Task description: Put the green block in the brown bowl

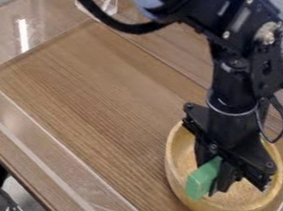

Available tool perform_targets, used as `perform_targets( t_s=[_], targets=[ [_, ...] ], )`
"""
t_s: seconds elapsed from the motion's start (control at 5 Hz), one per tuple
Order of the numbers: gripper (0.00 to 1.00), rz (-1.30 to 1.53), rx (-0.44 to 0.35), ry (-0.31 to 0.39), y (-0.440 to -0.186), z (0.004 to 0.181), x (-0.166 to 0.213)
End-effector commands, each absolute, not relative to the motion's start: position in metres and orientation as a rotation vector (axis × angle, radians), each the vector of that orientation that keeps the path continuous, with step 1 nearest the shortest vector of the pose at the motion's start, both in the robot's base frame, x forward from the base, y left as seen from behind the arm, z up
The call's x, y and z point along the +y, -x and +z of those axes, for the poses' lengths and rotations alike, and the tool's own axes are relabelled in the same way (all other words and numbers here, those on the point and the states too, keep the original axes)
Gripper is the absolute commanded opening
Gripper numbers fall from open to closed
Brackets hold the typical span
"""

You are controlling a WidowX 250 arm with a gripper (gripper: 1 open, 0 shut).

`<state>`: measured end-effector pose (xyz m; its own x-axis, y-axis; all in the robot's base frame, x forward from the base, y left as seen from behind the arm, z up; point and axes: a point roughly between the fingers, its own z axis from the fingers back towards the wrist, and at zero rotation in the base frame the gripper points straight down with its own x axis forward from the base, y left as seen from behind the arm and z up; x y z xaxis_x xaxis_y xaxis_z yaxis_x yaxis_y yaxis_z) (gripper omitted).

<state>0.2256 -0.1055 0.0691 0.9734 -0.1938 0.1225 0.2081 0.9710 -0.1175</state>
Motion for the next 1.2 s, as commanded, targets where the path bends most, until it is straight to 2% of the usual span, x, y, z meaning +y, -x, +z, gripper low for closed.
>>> perform_targets(
  t_s=[0.0,1.0],
  targets=[
    [0.00,-0.199,-0.152,0.144,-0.2376,0.0777,-0.1061],
    [0.00,-0.179,-0.110,0.176,-0.2417,0.0745,-0.1042]
  ],
)
